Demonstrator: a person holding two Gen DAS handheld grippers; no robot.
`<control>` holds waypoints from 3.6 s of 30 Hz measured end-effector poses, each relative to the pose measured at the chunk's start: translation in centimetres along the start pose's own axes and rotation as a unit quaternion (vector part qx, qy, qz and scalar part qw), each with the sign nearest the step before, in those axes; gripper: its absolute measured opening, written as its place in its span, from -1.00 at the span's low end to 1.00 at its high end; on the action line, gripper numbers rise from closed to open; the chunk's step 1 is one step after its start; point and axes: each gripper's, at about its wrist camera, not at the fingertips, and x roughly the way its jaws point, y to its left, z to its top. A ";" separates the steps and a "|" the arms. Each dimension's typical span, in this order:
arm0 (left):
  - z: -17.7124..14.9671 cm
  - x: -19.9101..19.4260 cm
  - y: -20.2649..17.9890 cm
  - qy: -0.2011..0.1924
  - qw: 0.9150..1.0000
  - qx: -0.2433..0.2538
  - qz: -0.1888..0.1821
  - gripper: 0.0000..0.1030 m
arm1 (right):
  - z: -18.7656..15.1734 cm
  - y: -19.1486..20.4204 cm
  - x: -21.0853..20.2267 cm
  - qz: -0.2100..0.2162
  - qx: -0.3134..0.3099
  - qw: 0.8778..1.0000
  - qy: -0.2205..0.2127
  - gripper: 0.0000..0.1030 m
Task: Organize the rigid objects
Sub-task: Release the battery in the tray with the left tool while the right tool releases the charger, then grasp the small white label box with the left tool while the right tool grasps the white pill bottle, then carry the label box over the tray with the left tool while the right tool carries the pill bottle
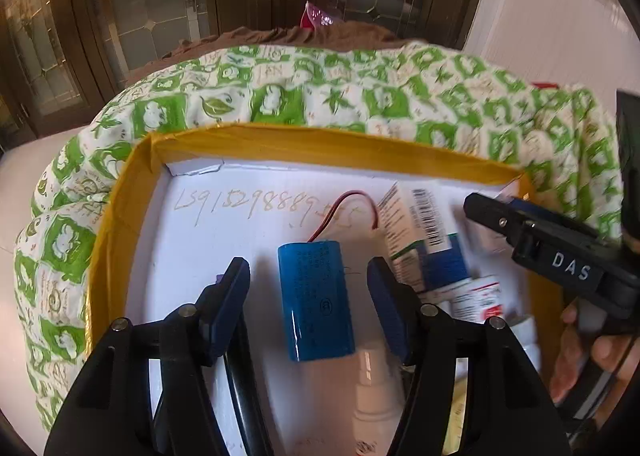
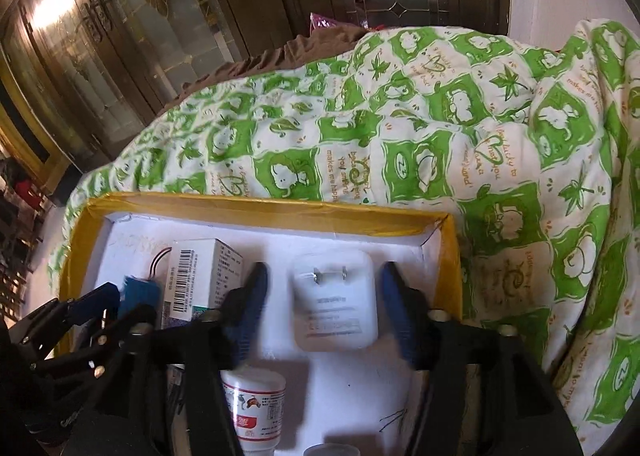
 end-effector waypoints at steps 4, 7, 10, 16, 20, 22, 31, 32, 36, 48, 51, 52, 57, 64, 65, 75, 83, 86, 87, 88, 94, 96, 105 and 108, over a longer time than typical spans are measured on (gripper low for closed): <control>-0.6 -3.0 0.2 -0.017 1.000 -0.009 -0.024 0.16 | -0.3 -0.5 -2.1 0.016 0.019 1.000 -0.011 0.15; -1.9 -5.5 0.5 -0.029 0.999 -0.015 -0.035 0.18 | -0.6 -1.6 -4.3 0.026 0.047 0.998 -0.016 0.15; -4.4 -8.5 1.4 -0.043 0.998 -0.025 -0.045 0.27 | -1.6 -3.4 -6.6 0.040 0.090 0.995 -0.013 0.22; -11.8 -12.7 4.0 -0.044 0.996 -0.061 -0.041 0.34 | -6.1 -5.2 -9.6 0.050 0.131 0.990 0.022 0.25; -16.7 -13.5 4.6 -0.026 0.993 -0.102 -0.052 0.34 | -9.4 -4.0 -11.2 0.057 0.110 0.992 0.038 0.25; -18.9 -13.8 4.3 -0.022 0.992 -0.111 -0.054 0.34 | -11.5 -2.9 -12.4 0.065 0.079 0.994 0.048 0.25; -20.3 -14.0 -2.2 -0.025 0.999 0.028 -0.029 0.34 | -16.7 -3.1 -15.3 0.107 0.045 0.989 0.092 0.25; -20.2 -13.5 -2.7 -0.019 0.999 0.040 -0.021 0.34 | -16.9 -3.4 -15.4 0.108 0.050 0.988 0.097 0.25; -20.4 -11.6 -3.8 0.002 0.998 0.069 -0.002 0.34 | -16.4 -4.5 -16.2 0.103 0.057 0.985 0.122 0.25; -20.7 -9.6 -5.5 0.020 0.995 0.098 -0.029 -0.33 | -18.5 -4.1 -14.5 0.020 0.003 0.980 0.198 -0.15; -20.4 -10.1 -4.2 0.018 0.997 0.064 -0.044 -0.33 | -19.5 -3.5 -14.2 -0.028 -0.034 0.977 0.207 -0.29; -20.3 -10.3 -3.8 0.017 0.997 0.053 -0.049 -0.33 | -19.9 -3.1 -13.9 -0.054 -0.056 0.975 0.210 -0.31; -20.1 -11.1 -1.5 0.008 0.998 -0.008 -0.068 -0.33 | -22.3 -1.8 -11.7 -0.124 -0.132 0.956 0.229 -0.36; -20.3 -10.8 -1.6 0.015 0.998 -0.007 -0.065 -0.32 | -21.9 -0.6 -13.0 -0.063 -0.128 0.972 0.186 -0.42; -20.3 -10.8 -1.7 0.016 0.998 -0.005 -0.066 -0.32 | -21.6 -0.3 -13.3 -0.041 -0.124 0.975 0.181 -0.42; -20.3 -10.6 -2.1 0.020 0.998 0.004 -0.062 -0.32 | -23.5 1.2 -11.8 0.001 -0.113 0.975 0.190 -0.42; -20.0 -11.7 -1.6 0.006 0.997 -0.015 -0.074 -0.33 | -21.9 1.3 -14.0 0.024 -0.098 0.984 0.144 -0.42; -19.5 -12.5 -1.2 -0.003 0.996 -0.024 -0.080 -0.32 | -21.2 0.6 -14.9 0.028 -0.091 0.986 0.139 -0.42; -19.1 -12.7 -1.0 -0.006 0.996 -0.027 -0.080 -0.33 | -21.0 0.5 -15.0 0.029 -0.089 0.986 0.137 -0.42; -18.9 -12.9 -1.0 -0.008 0.997 -0.028 -0.078 -0.33 | -20.8 0.5 -15.0 0.031 -0.088 0.986 0.135 -0.42; -16.5 -13.5 -0.6 -0.019 0.997 -0.029 -0.064 -0.33 | -20.9 1.0 -14.7 0.036 -0.080 0.988 0.124 -0.42; -15.8 -13.7 -0.9 -0.022 0.998 -0.022 -0.057 -0.33 | -20.5 0.8 -15.2 0.038 -0.078 0.989 0.119 -0.42; -13.2 -14.1 -1.5 -0.032 0.999 0.006 -0.036 -0.32 | -18.1 0.8 -15.8 0.036 -0.056 0.993 0.095 -0.42; -12.7 -13.8 -1.4 -0.030 0.999 0.009 -0.032 -0.33 | -17.0 0.9 -15.9 0.039 -0.047 0.994 0.086 -0.42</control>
